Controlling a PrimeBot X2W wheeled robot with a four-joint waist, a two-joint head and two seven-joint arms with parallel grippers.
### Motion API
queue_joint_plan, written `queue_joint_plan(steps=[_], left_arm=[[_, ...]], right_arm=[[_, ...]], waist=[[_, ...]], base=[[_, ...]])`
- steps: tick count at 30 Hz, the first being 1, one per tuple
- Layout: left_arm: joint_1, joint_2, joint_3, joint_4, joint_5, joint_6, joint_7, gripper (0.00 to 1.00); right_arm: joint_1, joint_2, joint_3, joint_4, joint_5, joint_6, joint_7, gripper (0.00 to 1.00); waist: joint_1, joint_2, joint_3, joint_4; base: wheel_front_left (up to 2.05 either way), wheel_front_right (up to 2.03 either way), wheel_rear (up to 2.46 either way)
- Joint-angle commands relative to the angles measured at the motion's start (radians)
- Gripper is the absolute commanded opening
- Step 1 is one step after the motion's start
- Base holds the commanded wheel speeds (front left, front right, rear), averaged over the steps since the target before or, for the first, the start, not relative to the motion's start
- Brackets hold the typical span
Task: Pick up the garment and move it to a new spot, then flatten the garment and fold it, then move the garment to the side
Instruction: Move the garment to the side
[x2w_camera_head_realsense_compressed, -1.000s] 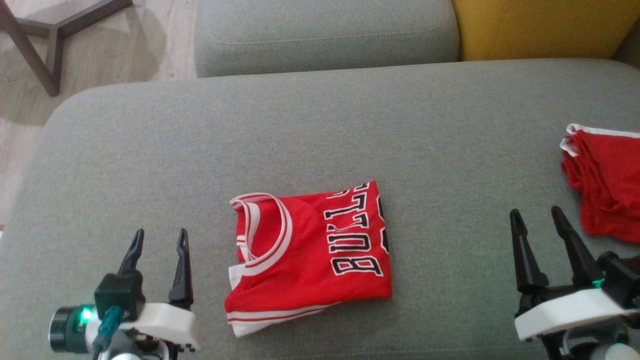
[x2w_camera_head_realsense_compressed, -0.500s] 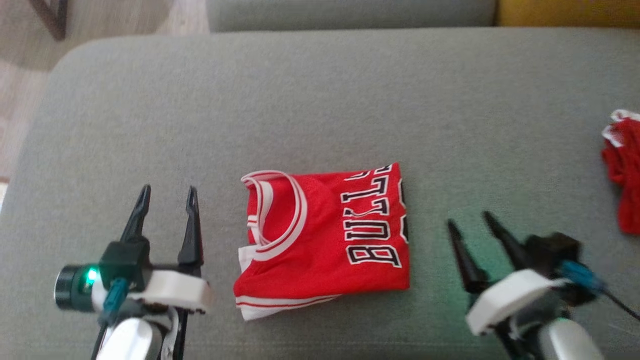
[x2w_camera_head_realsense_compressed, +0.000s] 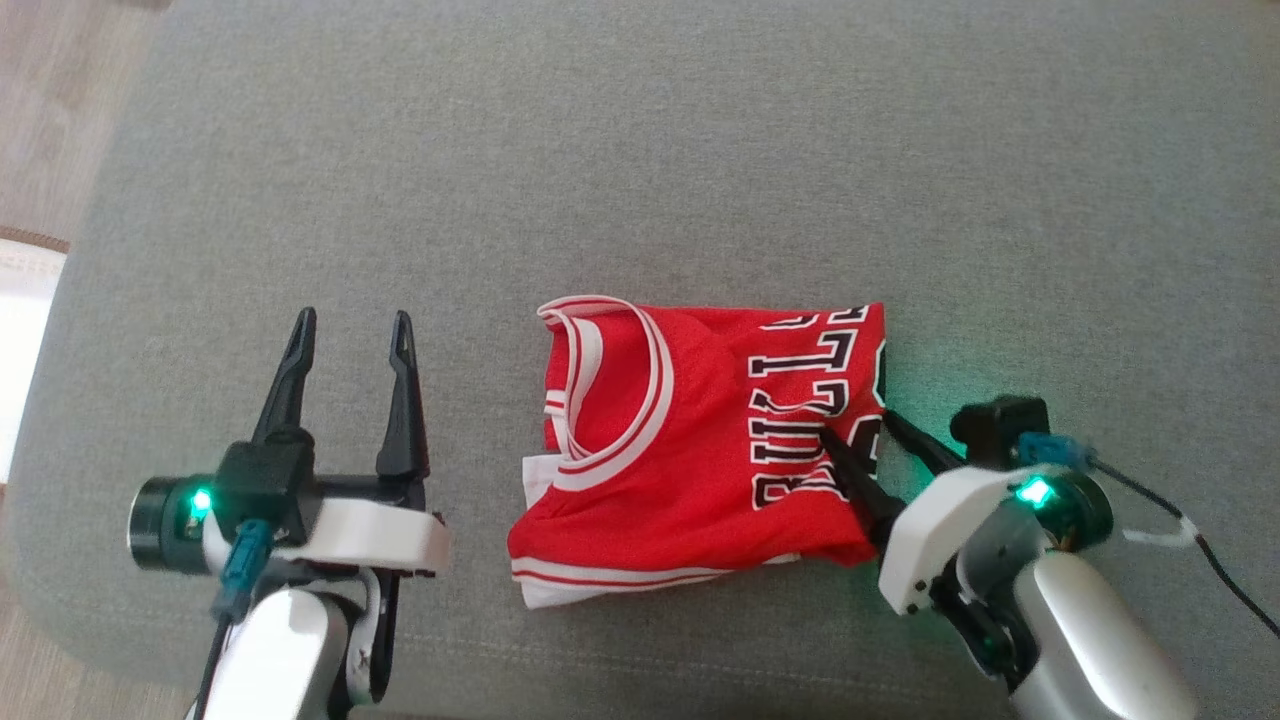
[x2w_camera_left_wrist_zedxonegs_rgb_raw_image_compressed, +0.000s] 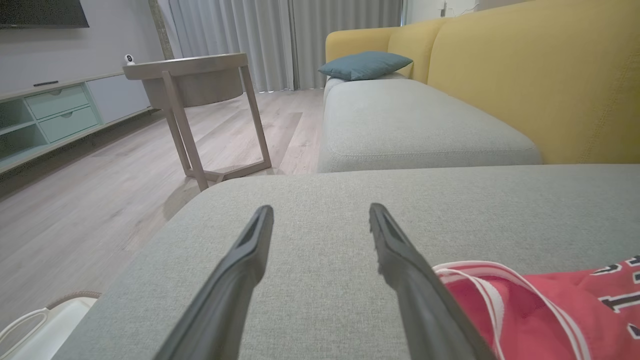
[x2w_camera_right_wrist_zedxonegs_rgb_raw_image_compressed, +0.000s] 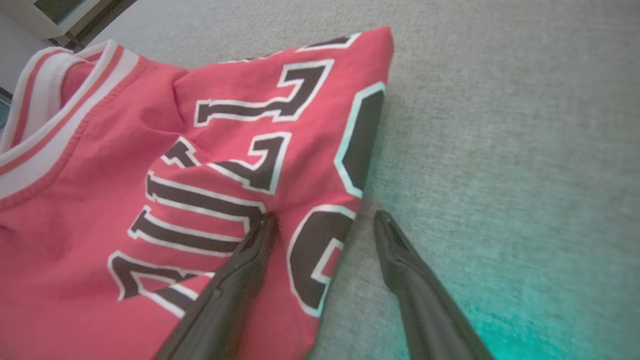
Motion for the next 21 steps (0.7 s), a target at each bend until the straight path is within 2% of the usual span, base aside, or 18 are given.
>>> queue_joint_plan(steps=[1,2,3,8,12,17,21], left_arm=[[-0.044,0.01,0.037,-0.025,0.007,-0.004,-0.01,1.0],[-0.045,0.008,0.038,-0.023,0.008,-0.004,-0.011,1.0],[-0.045,0.006,0.04,-0.021,0.009,-0.005,-0.012,1.0],[-0.047,-0.002,0.052,-0.033,0.022,-0.005,-0.013,1.0],[-0.038,-0.001,0.066,-0.046,0.035,-0.01,-0.013,1.0],[-0.033,-0.002,0.077,-0.059,0.049,-0.016,-0.014,1.0],[-0.052,-0.001,0.078,-0.063,0.06,-0.031,-0.014,1.0]], right_arm=[[0.001,-0.002,0.037,0.004,0.008,0.007,0.021,0.99],[-0.003,-0.006,0.05,0.008,0.019,0.007,0.033,0.36],[-0.005,-0.009,0.058,0.007,0.033,0.007,0.04,0.0],[-0.008,-0.04,0.074,-0.039,0.056,0.007,0.024,0.0],[-0.005,-0.071,0.08,-0.105,0.044,0.007,0.004,0.0],[-0.011,-0.124,0.083,-0.191,0.017,0.007,0.003,0.0],[-0.035,-0.193,0.078,-0.247,-0.009,0.007,0.006,0.0]], waist=[[0.0,0.0,0.002,0.003],[0.0,0.0,0.003,0.003],[0.0,0.0,0.003,0.003],[0.0,0.0,-0.002,-0.009],[0.0,0.0,-0.006,-0.047],[0.0,0.0,0.004,-0.142],[0.0,0.0,0.02,-0.228]], base=[[0.0,0.0,0.0],[0.0,0.0,0.0],[0.0,0.0,0.0],[0.0,0.0,0.0],[0.0,0.0,0.0],[0.0,0.0,0.0],[0.0,0.0,0.0]])
